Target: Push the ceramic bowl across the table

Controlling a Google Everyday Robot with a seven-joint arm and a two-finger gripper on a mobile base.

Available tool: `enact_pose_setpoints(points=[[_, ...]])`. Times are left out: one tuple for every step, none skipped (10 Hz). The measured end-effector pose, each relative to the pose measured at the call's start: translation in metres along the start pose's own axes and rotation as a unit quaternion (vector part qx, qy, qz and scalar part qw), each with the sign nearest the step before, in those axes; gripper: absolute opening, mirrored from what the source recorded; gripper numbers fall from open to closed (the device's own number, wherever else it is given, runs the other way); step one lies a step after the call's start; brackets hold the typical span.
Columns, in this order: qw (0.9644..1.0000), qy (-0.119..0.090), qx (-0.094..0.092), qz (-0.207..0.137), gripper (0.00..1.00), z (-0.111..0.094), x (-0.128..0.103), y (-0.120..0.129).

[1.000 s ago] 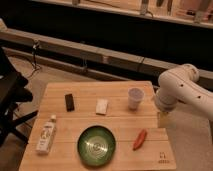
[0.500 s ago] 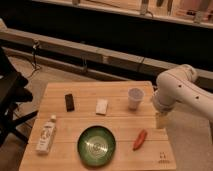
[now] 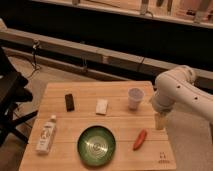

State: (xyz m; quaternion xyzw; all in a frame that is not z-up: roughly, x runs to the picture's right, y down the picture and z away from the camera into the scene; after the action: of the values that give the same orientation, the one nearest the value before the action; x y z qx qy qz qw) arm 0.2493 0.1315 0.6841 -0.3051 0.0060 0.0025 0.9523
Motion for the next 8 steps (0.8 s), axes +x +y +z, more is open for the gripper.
enact_pose_setpoints(points=[[1.0,0.0,-0.001,-0.001,0.8,0.0005,-0.0011,0.0013],[1.0,0.0,-0.002,-0.002,0.8,0.0008,-0.0025,0.0024],[1.0,0.0,-0.003,-0.003,0.8,0.0011,-0.0032,0.0032],[1.0,0.001,-0.004,-0.004,0.8,0.0014,-0.0041,0.0041],[1.0,0.001,-0.004,-0.005,0.8,0.0015,-0.0051,0.0046],[1.0,0.001,-0.005,-0.005,0.8,0.002,-0.006,0.0054],[1.0,0.001,-0.005,-0.006,0.8,0.002,-0.0067,0.0062],[1.0,0.001,-0.006,-0.007,0.8,0.0023,-0.0077,0.0071]])
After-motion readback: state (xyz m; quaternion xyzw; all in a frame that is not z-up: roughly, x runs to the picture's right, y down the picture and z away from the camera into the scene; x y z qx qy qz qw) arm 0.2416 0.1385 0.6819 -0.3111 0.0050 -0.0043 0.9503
